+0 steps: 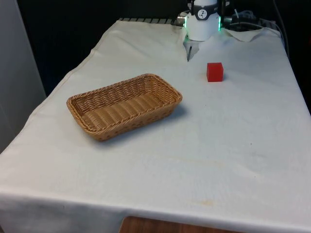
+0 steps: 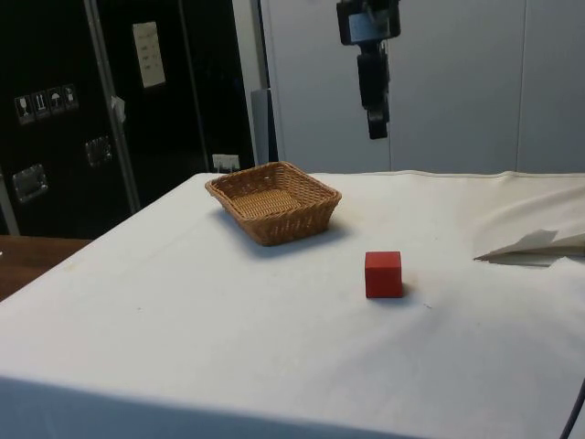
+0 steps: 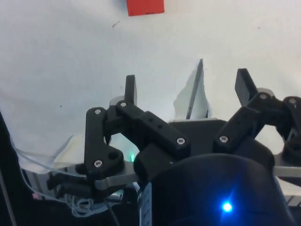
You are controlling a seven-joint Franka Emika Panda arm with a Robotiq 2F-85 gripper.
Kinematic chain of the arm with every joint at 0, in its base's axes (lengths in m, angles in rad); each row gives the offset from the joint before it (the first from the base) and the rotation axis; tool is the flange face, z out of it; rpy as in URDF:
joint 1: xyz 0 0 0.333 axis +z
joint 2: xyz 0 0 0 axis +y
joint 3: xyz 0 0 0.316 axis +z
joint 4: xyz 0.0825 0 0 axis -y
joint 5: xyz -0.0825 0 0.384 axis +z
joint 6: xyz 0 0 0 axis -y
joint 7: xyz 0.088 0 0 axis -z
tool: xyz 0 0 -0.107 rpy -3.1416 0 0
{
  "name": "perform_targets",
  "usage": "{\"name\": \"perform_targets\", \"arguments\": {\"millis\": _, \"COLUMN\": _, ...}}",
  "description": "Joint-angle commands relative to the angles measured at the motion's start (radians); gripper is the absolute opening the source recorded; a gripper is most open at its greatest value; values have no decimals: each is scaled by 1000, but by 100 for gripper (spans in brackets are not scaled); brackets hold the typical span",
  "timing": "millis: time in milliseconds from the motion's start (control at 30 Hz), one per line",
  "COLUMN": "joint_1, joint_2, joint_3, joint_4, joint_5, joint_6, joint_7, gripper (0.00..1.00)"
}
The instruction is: Pick up the cube and place it into the basket.
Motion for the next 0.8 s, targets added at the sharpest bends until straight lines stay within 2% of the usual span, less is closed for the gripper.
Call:
{"name": "perform_targets", "arguments": {"millis": 0, "joint_1": 3, "joint_2": 1, "joint_3": 8, "joint_4": -7, "joint_5": 3, "joint_6": 20, "joint_7": 15, "gripper": 100}}
{"name": "perform_targets", "arguments": {"millis": 167, "joint_1": 5, "joint_2": 16, "joint_3": 35, "joint_4": -19, "joint_5": 11, "joint_6": 58, "joint_7": 34, "gripper": 100}}
{"name": "perform_targets", "arguments": {"millis": 200, "joint_1": 2, "joint_2": 15, "joint_3": 33, "joint_4": -14, "joint_5": 10, "joint_6": 44, "joint_7": 25, "gripper": 100}}
{"name": "perform_targets", "arguments": {"millis": 433, "joint_1": 5, "joint_2": 39, "joint_3": 61, "joint_4": -40, "joint_5": 22, "joint_6": 114, "joint_7": 45, "gripper": 100}}
{"name": "perform_targets", "arguments": {"millis": 500, "joint_1": 6, "joint_2": 44, "joint_3": 66, "joint_4": -47, "joint_5": 23, "joint_6": 129, "joint_7": 47, "gripper": 100}}
{"name": "perform_targets", "arguments": {"millis": 533, "joint_1": 3, "joint_2": 46, "joint_3": 64, "joint_4": -42, "joint_5": 20, "joint_6": 117, "joint_7": 40, "gripper": 100}}
{"name": "perform_targets", "arguments": {"millis": 767, "joint_1": 6, "joint_2": 57, "joint_3": 80, "joint_4": -78, "joint_5": 39, "joint_6": 189, "joint_7": 45, "gripper": 100}}
